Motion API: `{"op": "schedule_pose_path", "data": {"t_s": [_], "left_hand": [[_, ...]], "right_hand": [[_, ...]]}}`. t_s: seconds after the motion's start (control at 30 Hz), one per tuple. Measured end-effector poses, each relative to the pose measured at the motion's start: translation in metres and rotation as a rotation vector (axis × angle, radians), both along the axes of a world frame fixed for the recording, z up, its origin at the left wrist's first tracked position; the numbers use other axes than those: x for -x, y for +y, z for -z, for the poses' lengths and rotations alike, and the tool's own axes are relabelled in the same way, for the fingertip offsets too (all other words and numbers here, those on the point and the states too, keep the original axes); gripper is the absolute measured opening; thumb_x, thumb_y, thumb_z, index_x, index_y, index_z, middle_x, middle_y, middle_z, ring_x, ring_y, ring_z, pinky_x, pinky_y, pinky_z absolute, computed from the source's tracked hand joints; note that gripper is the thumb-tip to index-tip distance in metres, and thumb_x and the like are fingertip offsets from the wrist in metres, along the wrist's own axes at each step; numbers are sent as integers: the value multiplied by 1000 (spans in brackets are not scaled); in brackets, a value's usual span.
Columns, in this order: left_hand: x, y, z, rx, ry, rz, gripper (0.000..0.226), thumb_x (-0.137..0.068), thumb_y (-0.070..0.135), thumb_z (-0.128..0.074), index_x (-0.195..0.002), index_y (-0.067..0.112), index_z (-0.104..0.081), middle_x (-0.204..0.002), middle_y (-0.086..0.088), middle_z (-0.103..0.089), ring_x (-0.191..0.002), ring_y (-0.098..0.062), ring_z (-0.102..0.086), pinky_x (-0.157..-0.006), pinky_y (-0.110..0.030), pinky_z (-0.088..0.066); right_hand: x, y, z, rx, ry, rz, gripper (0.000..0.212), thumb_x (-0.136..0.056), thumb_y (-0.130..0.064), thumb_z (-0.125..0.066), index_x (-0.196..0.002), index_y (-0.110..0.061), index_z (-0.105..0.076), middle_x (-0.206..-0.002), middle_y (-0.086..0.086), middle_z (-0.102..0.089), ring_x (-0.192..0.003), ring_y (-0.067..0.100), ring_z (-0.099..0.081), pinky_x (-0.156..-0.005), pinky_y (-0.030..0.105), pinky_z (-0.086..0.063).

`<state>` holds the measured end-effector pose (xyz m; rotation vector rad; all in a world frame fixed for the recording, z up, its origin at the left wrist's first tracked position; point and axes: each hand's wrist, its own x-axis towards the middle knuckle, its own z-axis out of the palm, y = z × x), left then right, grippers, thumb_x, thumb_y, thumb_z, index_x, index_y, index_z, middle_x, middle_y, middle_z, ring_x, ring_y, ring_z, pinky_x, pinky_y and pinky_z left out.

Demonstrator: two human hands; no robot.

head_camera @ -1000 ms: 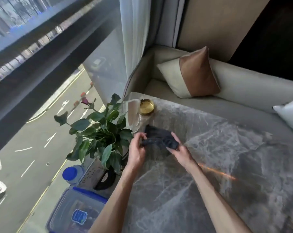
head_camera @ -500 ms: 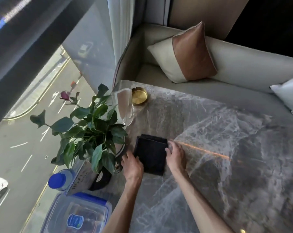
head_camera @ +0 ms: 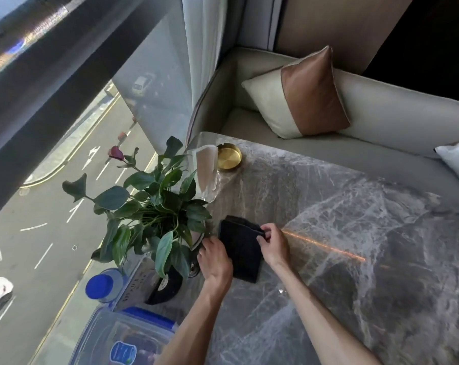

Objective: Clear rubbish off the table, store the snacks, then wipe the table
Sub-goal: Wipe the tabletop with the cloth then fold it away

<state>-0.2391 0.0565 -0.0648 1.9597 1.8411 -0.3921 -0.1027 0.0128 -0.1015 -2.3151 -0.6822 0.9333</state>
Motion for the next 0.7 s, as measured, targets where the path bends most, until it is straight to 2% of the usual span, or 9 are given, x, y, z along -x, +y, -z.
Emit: {"op": "schedule_pose_path", "data": {"t_s": [0.1, 0.2, 0.23, 0.3, 0.33, 0.4, 0.57, 0.63, 0.7], "left_hand": [[5, -7, 2, -21, 35, -23, 37, -86, 4, -54, -121, 8, -43, -127, -13, -51, -116, -29, -56, -95, -36, -47], [4, -9, 5, -106, -15, 76, 66, -81, 14, -62, -139, 12, -31, -135, -16, -42, -123, -33, -46, -101, -38, -41], [3, -10, 7, -95, -63, 146, 75, -82, 20, -62, -146, 14, -23, -141, -17, -35, -130, -35, -39, -106, -40, -37], [0, -14, 13, 16, -144, 254, 82, -89, 35, -58, -153, 18, -9, -156, -21, -14, -146, -38, -12, -119, -47, -19], [-1, -17, 16, 88, -155, 272, 87, -89, 43, -56, -154, 19, -3, -160, -21, -1, -149, -38, 2, -121, -50, -8], [-2, -21, 21, 163, -139, 271, 100, -86, 53, -57, -153, 19, 9, -159, -20, 17, -148, -38, 16, -121, -51, 2], [-1, -26, 27, 97, -125, 268, 109, -82, 59, -59, -152, 19, 15, -158, -19, 23, -147, -38, 19, -120, -51, 6], [2, -30, 31, 56, -162, 260, 109, -81, 58, -59, -152, 20, 14, -158, -19, 23, -147, -37, 20, -119, -51, 9], [8, -35, 35, 54, -174, 298, 107, -82, 61, -56, -152, 23, 15, -158, -16, 25, -147, -34, 22, -119, -50, 11]], "right_hand": [[3, 0, 2, 28, -13, -22, 32, -89, -12, -64, -120, -16, -57, -111, 7, -60, -103, 24, -60, -86, 29, -46], [6, 3, 2, 34, -103, -72, 35, -90, -18, -64, -124, -19, -56, -121, 5, -55, -109, 23, -58, -92, 34, -48], [6, 5, 1, 34, -129, -101, 31, -90, -17, -64, -120, -18, -58, -121, 5, -56, -109, 23, -58, -91, 35, -49], [6, 8, 0, 50, -169, -149, 23, -90, -14, -63, -113, -15, -59, -118, 6, -59, -109, 25, -58, -90, 37, -48], [6, 9, 0, 60, -189, -167, 21, -90, -13, -62, -110, -14, -59, -117, 7, -60, -109, 26, -58, -89, 37, -48], [6, 9, -3, 78, -235, -186, 19, -91, -16, -61, -109, -15, -58, -116, 5, -59, -108, 25, -58, -86, 37, -47], [7, 2, -9, 96, -472, -326, 32, -92, -25, -61, -122, -25, -50, -116, 2, -53, -103, 23, -59, -74, 38, -52], [8, -8, -7, 66, -607, -463, 41, -88, -29, -64, -127, -33, -50, -123, 0, -50, -113, 22, -53, -81, 36, -52], [7, -17, -5, 113, -634, -554, 48, -87, -38, -64, -132, -40, -48, -141, 3, -43, -132, 27, -39, -95, 42, -46]]}}
